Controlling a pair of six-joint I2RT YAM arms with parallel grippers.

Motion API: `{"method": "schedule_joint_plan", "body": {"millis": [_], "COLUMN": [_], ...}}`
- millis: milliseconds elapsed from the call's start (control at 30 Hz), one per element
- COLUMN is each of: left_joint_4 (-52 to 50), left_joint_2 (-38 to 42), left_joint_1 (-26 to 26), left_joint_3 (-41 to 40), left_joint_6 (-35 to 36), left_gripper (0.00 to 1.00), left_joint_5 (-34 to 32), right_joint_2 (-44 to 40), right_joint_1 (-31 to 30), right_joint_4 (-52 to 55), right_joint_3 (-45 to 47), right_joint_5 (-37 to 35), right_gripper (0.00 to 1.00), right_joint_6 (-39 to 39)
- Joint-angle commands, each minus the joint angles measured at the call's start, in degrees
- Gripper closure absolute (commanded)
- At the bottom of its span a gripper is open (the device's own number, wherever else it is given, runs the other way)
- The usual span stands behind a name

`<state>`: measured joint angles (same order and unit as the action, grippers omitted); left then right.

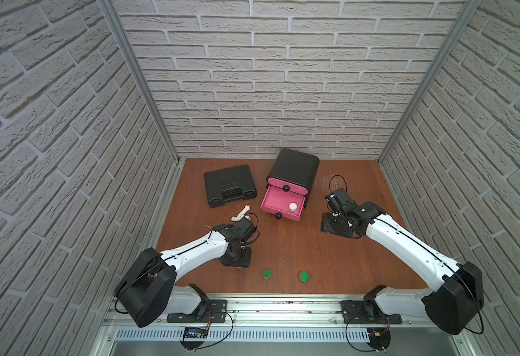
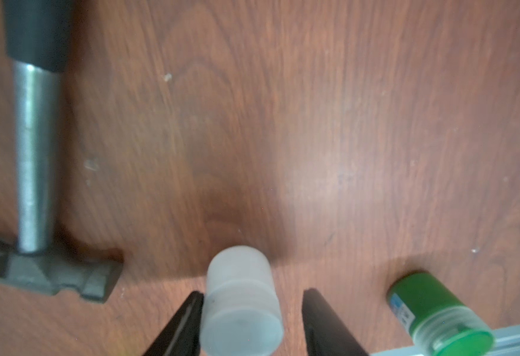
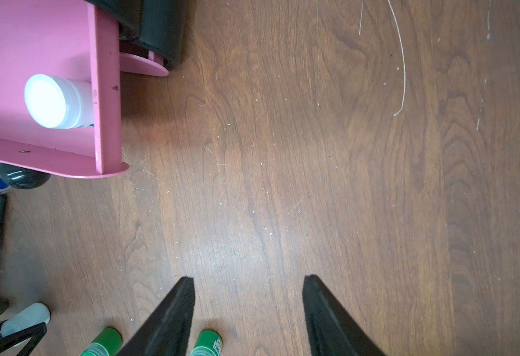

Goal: Put the paint cans in the drawer according to color
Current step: Pick up the paint can at the center of the board.

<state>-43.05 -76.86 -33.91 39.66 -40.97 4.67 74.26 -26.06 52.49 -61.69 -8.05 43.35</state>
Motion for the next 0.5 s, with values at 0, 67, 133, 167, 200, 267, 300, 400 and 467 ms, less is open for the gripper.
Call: {"method": "schedule_joint_plan", "body": {"millis": [0, 67, 133, 167, 200, 267, 300, 400, 467], "left_joint_4": [0.61, 0.39, 0.25, 0.07, -0.01, -0.27, -0.46, -1.82, -3.24], "left_joint_2": [-0.48, -0.53, -0.55, -0.53, -0.44, -0.38, -0.25, 0.62, 1.61], "left_joint_1": [0.54, 0.6, 0.48, 0.53, 0.57, 0.49, 0.52, 0.48, 0.53], "left_joint_3": [1.17, 1.28, 1.46, 1.51, 1.6, 1.74, 1.82, 2.49, 3.53], "left_joint_6": [0.8, 0.8, 0.8, 0.8, 0.89, 1.05, 1.04, 1.35, 1.55], "left_gripper": [0.49, 0.53, 0.55, 0.56, 0.58, 0.6, 0.6, 0.63, 0.64], "left_joint_5": [-1.56, -2.18, -2.59, -2.74, -2.82, -2.91, -2.99, -3.59, -4.32], "right_joint_2": [-0.41, -0.47, -0.58, -0.56, -0.53, -0.43, -0.35, -0.01, -0.06], "right_joint_1": [0.38, 0.47, 0.64, 0.67, 0.74, 0.9, 0.89, 1.1, 1.19], "right_joint_4": [-0.64, -0.58, -0.55, -0.55, -0.56, -0.63, -0.72, -0.51, -0.51], "right_joint_3": [-0.18, -0.1, -0.1, -0.14, -0.18, -0.18, -0.18, -0.4, -0.45], "right_joint_5": [-0.53, -0.8, -0.85, -0.8, -0.74, -0.7, -0.61, -0.42, -0.41], "right_gripper": [0.39, 0.39, 0.39, 0.39, 0.39, 0.39, 0.39, 0.39, 0.39], "right_joint_6": [0.77, 0.61, 0.53, 0.53, 0.46, 0.33, 0.1, -0.27, -0.37]}}
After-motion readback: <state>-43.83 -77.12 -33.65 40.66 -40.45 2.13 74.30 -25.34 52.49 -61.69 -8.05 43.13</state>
